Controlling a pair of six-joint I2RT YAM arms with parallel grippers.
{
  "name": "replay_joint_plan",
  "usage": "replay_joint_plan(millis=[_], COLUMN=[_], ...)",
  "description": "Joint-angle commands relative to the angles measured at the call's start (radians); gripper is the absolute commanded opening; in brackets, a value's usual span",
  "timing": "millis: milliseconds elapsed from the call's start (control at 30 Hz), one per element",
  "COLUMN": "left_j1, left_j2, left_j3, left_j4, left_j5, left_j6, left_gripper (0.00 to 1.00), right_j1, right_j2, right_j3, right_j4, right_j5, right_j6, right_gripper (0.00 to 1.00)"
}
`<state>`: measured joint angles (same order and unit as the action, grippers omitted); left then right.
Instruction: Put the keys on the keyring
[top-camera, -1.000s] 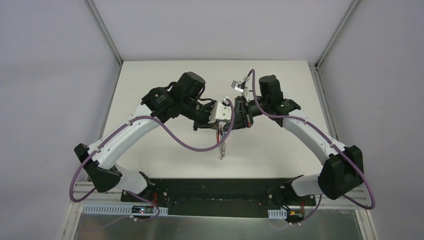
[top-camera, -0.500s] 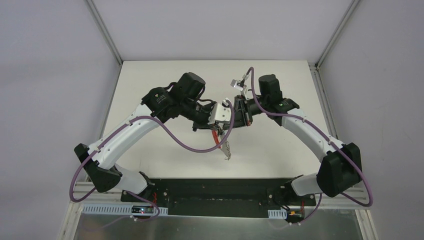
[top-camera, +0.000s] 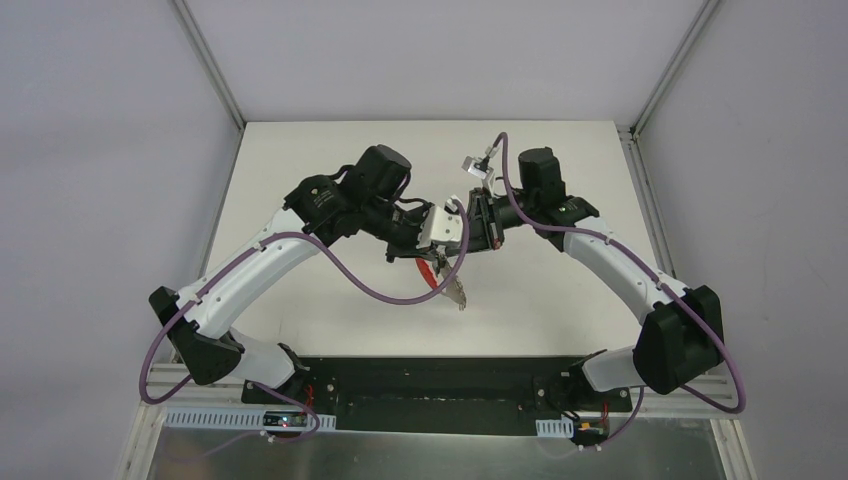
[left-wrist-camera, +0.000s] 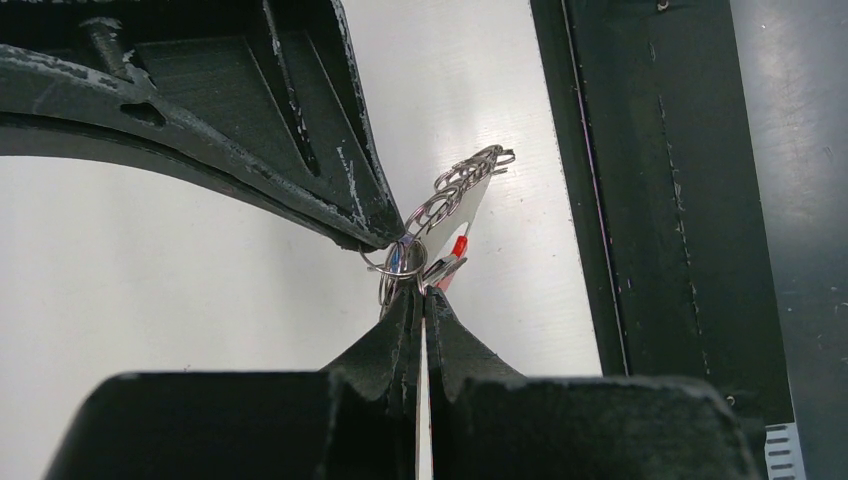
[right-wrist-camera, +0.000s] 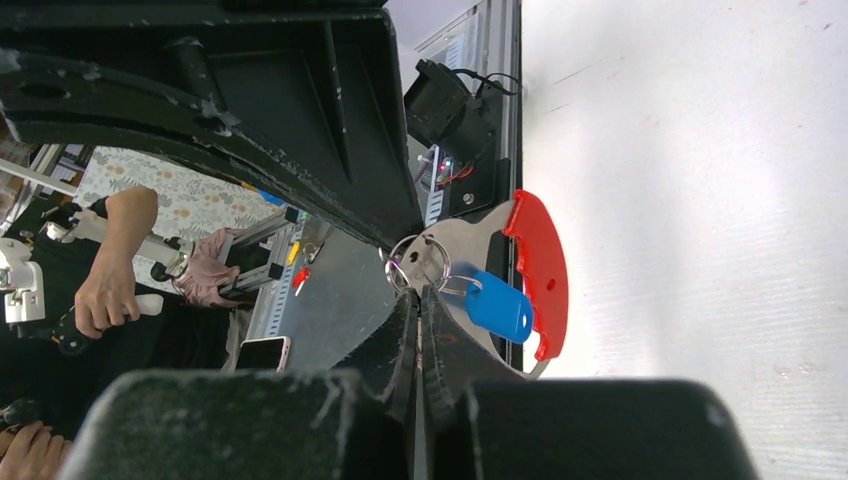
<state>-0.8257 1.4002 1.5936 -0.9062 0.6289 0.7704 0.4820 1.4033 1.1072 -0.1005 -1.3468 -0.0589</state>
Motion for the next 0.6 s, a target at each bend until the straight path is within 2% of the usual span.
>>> replay_joint_plan(millis=[0,133,300,567], left_j1=[-0.014,-0.015,-0.015,-0.015], left_j2=[-0.016,-0.018,-0.012,0.008], left_j3=[-0.026,-0.055,-0.07,-0.067], left_j4=[0.046,0.094,0.142,0.192], left_j5=[0.037,-0.004,-0.072,-0.128], left_j6=[-0.048,-0.103,-0.16,-0.244], left_gripper=[0.0,0.0,0.0,0.13], right_j1=[-0.013,-0.021,-0.033,-0.054], right_j2=[-0.031,-0.054,-0.071,-0.095], right_j3=[0.03,-0.024,-0.057,-0.128], right_j4=[0.078,0.216,0.302,0.456], right_j5=[0.069,0.096,0.109,0.117], right_j6=[0.026,0.139,0.21,0.324], right_gripper=[0.0,0.0,0.0,0.0])
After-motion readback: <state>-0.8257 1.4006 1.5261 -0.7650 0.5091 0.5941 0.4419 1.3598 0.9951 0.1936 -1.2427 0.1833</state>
